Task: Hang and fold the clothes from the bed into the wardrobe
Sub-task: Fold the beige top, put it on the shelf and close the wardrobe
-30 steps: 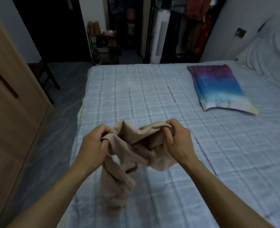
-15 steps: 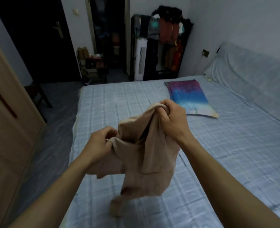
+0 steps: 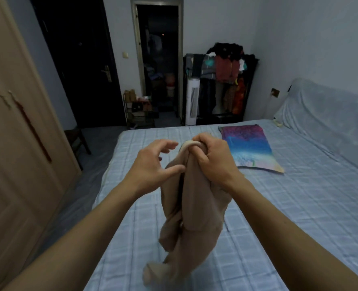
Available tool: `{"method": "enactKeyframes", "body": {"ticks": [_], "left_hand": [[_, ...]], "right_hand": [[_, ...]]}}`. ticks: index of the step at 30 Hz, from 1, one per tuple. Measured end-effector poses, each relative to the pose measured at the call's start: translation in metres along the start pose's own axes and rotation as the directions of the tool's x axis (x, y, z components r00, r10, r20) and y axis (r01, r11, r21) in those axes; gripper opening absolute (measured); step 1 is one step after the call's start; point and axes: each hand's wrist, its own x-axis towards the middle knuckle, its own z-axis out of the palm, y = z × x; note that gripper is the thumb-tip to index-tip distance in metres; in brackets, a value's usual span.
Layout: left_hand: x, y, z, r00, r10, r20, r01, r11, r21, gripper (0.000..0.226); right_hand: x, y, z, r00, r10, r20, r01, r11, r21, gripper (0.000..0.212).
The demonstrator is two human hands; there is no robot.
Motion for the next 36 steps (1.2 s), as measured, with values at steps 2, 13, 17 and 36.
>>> {"method": "enactKeyframes", "body": {"ticks": [2, 13, 17, 36], "left_hand": [[0.004, 0.029, 0.011, 0.997, 0.065, -0.048, -0.065, 0.998, 0.010, 0.047], [0.017, 0.061, 0.038, 0.994, 0.106, 0.003, -0.106, 0.992, 0.069, 0.017], [0.017, 0.064, 0.027, 0.989, 0.129, -0.069, -0.124, 0.990, 0.071, 0.022], [0.000, 0.019, -0.074, 0.984, 0.012, -0.176, 0.021, 0.982, 0.187, 0.013]], "right_hand": [[-0.005, -0.001, -0.010, 0.998, -0.029, 0.057, 0.029, 1.000, 0.011, 0.006], [-0.045, 0.025, -0.054, 0.990, 0.000, 0.140, -0.003, 1.000, 0.023, 0.013], [-0.064, 0.046, -0.069, 0.958, 0.071, 0.278, -0.063, 0.997, -0.037, 0.019], [-0.003, -0.025, -0.066, 0.995, 0.067, -0.067, -0.053, 0.980, 0.193, 0.012]]}}
